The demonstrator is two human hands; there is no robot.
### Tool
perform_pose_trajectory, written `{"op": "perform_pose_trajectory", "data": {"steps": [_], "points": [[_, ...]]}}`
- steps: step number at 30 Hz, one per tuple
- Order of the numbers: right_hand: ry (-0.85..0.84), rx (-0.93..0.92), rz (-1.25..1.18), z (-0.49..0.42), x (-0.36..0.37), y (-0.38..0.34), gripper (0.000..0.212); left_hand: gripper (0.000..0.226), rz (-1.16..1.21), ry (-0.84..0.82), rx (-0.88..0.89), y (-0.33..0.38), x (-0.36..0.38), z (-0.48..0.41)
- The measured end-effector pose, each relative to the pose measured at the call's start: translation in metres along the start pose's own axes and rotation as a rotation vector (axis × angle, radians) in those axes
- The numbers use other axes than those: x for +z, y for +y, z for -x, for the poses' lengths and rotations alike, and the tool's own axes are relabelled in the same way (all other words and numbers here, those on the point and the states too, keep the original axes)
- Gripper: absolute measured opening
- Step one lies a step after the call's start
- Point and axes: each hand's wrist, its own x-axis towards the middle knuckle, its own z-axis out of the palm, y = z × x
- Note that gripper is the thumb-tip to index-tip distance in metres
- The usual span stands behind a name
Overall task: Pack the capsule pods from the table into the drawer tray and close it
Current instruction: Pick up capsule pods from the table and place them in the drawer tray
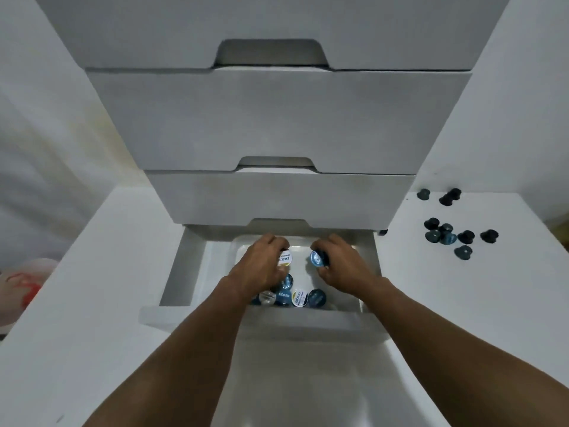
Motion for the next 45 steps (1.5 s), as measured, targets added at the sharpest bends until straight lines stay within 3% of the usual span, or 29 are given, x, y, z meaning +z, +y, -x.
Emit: {"op": "perform_pose_trajectory", "data": {"steps": [7,16,37,45], "points": [[-0.036,0.060,0.018,-0.012,0.017,0.012,0.038,0.034,0.093,-0.063,0.123,-0.021,0.026,-0.031],[-0.120,0.124,0.030,-0.020,0.028,0.024,0.043,0.041,0.116,-0.229,0.080,-0.025,0.048,-0.044],[-0.268,0.152,0.012,-0.037,0.045,0.042,0.053,0.039,0.072,-0.286,0.045,-0.035,0.072,-0.051],[-0.275,0.129,0.033,-0.040,0.043,0.046,0.042,0.033,0.058,-0.309,0.058,-0.036,0.073,-0.054]]}}
